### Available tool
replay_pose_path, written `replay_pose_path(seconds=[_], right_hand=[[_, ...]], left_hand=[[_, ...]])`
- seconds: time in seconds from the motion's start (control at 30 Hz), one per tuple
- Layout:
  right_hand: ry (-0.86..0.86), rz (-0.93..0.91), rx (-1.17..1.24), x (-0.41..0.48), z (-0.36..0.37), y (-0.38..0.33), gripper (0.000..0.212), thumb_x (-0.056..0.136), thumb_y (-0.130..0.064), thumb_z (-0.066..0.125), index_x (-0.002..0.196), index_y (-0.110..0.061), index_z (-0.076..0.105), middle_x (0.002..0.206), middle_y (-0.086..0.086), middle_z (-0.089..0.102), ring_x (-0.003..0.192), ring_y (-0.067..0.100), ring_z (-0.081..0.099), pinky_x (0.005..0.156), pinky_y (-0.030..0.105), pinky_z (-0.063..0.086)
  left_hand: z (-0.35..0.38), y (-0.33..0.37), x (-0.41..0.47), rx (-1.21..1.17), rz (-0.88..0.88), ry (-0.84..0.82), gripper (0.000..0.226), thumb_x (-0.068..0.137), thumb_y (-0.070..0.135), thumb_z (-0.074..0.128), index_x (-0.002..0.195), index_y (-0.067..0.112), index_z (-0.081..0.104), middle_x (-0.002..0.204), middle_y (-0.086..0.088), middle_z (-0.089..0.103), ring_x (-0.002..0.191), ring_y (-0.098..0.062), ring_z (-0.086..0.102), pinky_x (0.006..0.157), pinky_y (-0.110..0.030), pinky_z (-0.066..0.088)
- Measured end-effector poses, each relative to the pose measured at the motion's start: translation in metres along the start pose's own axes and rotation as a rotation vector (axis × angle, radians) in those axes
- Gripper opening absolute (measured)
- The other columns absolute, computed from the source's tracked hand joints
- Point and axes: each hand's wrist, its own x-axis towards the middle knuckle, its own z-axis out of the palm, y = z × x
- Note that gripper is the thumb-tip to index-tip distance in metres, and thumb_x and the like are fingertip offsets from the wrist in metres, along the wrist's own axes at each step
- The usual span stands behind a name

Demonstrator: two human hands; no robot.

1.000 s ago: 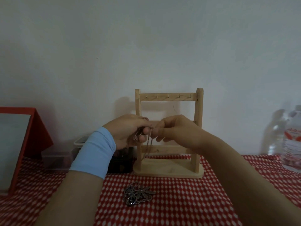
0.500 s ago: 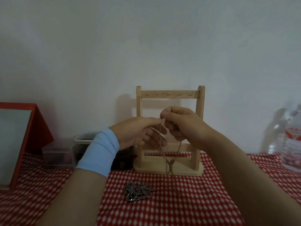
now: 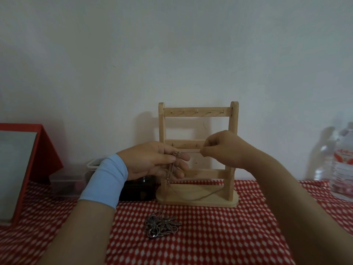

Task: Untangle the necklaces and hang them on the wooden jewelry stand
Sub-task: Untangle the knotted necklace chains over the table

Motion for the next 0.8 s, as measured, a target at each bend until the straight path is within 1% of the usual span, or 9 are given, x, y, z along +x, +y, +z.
replay_pose_path(seconds=[0.07,0.13,0.23,0.3,0.43,0.5,0.6,0.7,0.8], right_hand=[[-0.109,0.053,-0.053,-0.001,-0.001,-0.003,0.013,0.092,-0.024,0.067,0.083,-0.018,0.074,0.07,-0.003,0.068,0.057,0.01,0.059,0.053,0.026,0.052],[-0.192,0.063,-0.059,-0.002,0.001,-0.005,0.013,0.093,-0.022,0.065,0.088,-0.018,0.076,0.083,0.001,0.074,0.07,0.017,0.071,0.064,0.032,0.063],[-0.171,-0.04,0.159,-0.004,0.008,-0.012,0.016,0.096,-0.02,0.061,0.097,-0.018,0.077,0.093,-0.001,0.076,0.087,0.017,0.074,0.075,0.031,0.063],[-0.183,-0.075,0.333,-0.006,0.012,-0.017,0.018,0.098,-0.023,0.061,0.1,-0.015,0.077,0.09,0.0,0.078,0.085,0.015,0.075,0.076,0.031,0.063],[-0.095,-0.13,0.375,-0.005,0.015,-0.014,0.009,0.09,-0.019,0.076,0.097,-0.015,0.079,0.083,0.0,0.079,0.075,0.013,0.075,0.07,0.032,0.064],[-0.072,-0.138,0.424,-0.005,0.015,-0.012,0.009,0.086,-0.012,0.078,0.095,-0.013,0.08,0.081,0.002,0.079,0.07,0.013,0.074,0.068,0.03,0.064],[-0.044,-0.153,0.469,-0.004,0.019,-0.012,0.01,0.086,-0.011,0.078,0.095,-0.013,0.081,0.082,0.004,0.079,0.068,0.014,0.072,0.069,0.034,0.065],[-0.01,-0.182,0.429,-0.002,0.023,-0.011,0.006,0.089,-0.015,0.076,0.089,-0.017,0.082,0.079,0.0,0.078,0.066,0.014,0.071,0.07,0.038,0.063],[-0.022,-0.197,0.363,-0.001,0.024,-0.009,0.009,0.092,-0.018,0.072,0.088,-0.019,0.08,0.08,-0.006,0.078,0.065,0.013,0.071,0.068,0.034,0.062]], left_hand=[[0.002,0.003,-0.001,-0.014,-0.004,-0.014,0.031,0.101,0.0,0.036,0.124,-0.005,0.057,0.104,-0.018,0.072,0.09,-0.027,0.07,0.086,-0.04,0.058],[0.004,0.005,0.0,-0.03,-0.005,-0.016,0.032,0.102,0.003,0.035,0.124,-0.006,0.056,0.11,-0.025,0.069,0.092,-0.03,0.07,0.086,-0.041,0.058],[0.008,0.007,0.004,0.05,-0.016,0.019,0.031,0.103,0.012,0.038,0.119,-0.005,0.059,0.11,-0.025,0.07,0.097,-0.034,0.07,0.085,-0.042,0.058],[0.01,0.007,0.006,0.149,-0.013,0.061,0.033,0.101,0.02,0.044,0.114,-0.003,0.064,0.106,-0.021,0.072,0.099,-0.033,0.07,0.088,-0.044,0.057],[0.012,0.004,0.011,0.176,0.035,0.201,0.027,0.099,0.021,0.051,0.104,0.002,0.07,0.095,-0.016,0.073,0.089,-0.025,0.072,0.086,-0.045,0.058],[0.014,0.004,0.013,0.095,0.049,0.229,0.026,0.098,0.02,0.053,0.099,0.0,0.069,0.083,-0.012,0.069,0.075,-0.02,0.07,0.077,-0.041,0.061],[0.014,0.006,0.011,0.017,0.04,0.235,0.027,0.099,0.02,0.051,0.1,-0.002,0.068,0.077,-0.011,0.066,0.064,-0.017,0.066,0.06,-0.031,0.06],[0.012,0.008,0.008,0.063,-0.007,0.238,0.031,0.1,0.025,0.049,0.102,0.001,0.068,0.074,-0.009,0.066,0.061,-0.017,0.064,0.06,-0.033,0.06],[0.01,0.009,0.008,0.163,-0.012,0.3,0.03,0.097,0.027,0.055,0.102,0.0,0.067,0.076,-0.01,0.065,0.061,-0.023,0.067,0.065,-0.041,0.061]])
